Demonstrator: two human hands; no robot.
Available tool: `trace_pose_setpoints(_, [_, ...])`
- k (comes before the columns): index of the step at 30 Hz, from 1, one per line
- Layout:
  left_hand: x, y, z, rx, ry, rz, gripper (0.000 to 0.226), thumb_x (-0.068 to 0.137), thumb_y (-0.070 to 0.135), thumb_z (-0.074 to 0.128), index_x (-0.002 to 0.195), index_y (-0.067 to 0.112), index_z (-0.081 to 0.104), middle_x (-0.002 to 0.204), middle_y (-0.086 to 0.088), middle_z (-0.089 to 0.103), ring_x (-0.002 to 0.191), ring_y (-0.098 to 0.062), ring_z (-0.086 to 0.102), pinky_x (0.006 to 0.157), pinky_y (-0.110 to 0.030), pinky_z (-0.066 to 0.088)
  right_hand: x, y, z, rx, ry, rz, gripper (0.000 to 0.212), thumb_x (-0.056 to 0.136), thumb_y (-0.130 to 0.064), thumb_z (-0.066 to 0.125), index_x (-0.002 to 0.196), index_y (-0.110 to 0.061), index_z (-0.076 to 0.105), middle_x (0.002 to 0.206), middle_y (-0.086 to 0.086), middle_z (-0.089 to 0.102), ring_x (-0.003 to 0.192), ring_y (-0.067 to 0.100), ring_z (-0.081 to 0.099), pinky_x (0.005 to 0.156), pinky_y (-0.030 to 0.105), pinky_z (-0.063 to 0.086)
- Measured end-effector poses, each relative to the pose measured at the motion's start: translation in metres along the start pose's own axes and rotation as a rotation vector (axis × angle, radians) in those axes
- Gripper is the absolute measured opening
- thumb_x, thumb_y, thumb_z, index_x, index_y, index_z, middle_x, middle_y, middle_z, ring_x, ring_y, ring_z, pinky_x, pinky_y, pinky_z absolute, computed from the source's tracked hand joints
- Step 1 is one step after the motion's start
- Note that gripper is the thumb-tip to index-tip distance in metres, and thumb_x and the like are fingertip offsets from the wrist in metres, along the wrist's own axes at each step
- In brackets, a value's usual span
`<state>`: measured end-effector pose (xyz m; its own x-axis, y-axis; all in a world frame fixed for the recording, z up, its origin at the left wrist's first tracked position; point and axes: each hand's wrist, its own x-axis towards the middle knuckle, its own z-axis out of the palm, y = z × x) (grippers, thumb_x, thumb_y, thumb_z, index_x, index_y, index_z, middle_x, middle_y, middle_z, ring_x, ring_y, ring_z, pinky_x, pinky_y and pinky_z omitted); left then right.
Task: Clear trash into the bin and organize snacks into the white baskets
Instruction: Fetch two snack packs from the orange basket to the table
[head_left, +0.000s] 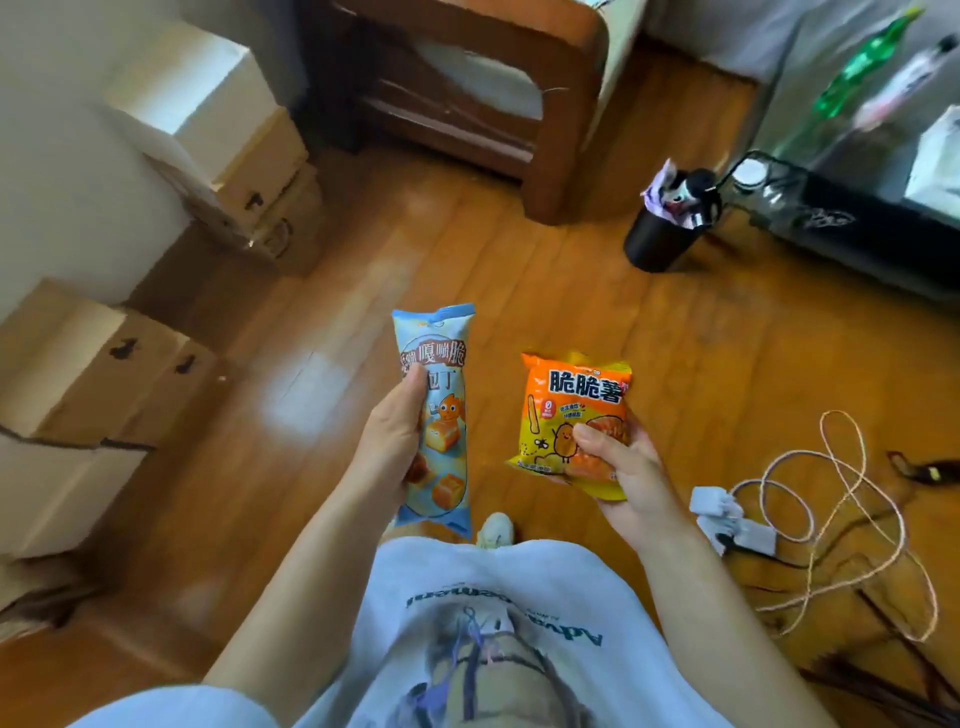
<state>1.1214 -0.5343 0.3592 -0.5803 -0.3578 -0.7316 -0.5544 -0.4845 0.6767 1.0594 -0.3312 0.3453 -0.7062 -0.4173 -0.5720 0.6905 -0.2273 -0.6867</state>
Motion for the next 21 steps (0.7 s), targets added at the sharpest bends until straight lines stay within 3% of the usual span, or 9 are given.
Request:
trace_pose_setpoints(7, [0.041, 0.019, 0.102, 0.186, -0.117, 0.124, 0.051, 0.080, 0.063, 0.047, 0.082, 0.017, 0.068, 0.068, -0.002, 0.074, 0.058, -0.013, 0.069, 0.050, -0.023, 0.054, 0.012, -0.038, -0.067, 0.172, 0.141, -0.097, 0.040, 0.065, -0.009, 0.067, 0.101, -0.027, 0.065, 0.093, 0.001, 0.075, 0.085, 0.022, 0.072, 0.062, 0.036, 0.058])
trace_pose_setpoints(11, [0.075, 0.037, 0.159, 0.244, -0.175, 0.179, 0.051, 0.084, 0.060, 0.045, 0.079, 0.015, 0.068, 0.066, -0.001, 0.073, 0.056, -0.011, 0.068, 0.049, -0.021, 0.053, 0.037, -0.073, -0.096, 0.182, 0.244, -0.131, 0.043, 0.063, -0.011, 0.069, 0.103, -0.028, 0.064, 0.099, 0.001, 0.074, 0.093, 0.025, 0.069, 0.076, 0.043, 0.057])
trace_pose_setpoints(16, [0.124, 0.077, 0.244, 0.276, -0.266, 0.219, 0.052, 0.091, 0.054, 0.038, 0.083, 0.011, 0.067, 0.065, -0.001, 0.074, 0.056, -0.010, 0.068, 0.047, -0.020, 0.052, 0.081, -0.147, -0.133, 0.216, 0.273, -0.205, 0.043, 0.063, -0.011, 0.069, 0.103, -0.027, 0.064, 0.094, -0.001, 0.075, 0.087, 0.019, 0.072, 0.063, 0.031, 0.057])
trace_pose_setpoints(21, [0.160, 0.128, 0.336, 0.332, -0.361, 0.270, 0.055, 0.082, 0.063, 0.040, 0.083, 0.015, 0.067, 0.066, 0.000, 0.074, 0.057, -0.011, 0.070, 0.048, -0.020, 0.052, 0.116, -0.219, -0.168, 0.238, 0.319, -0.289, 0.040, 0.063, -0.013, 0.072, 0.098, -0.032, 0.069, 0.099, 0.001, 0.074, 0.090, 0.021, 0.071, 0.064, 0.031, 0.056])
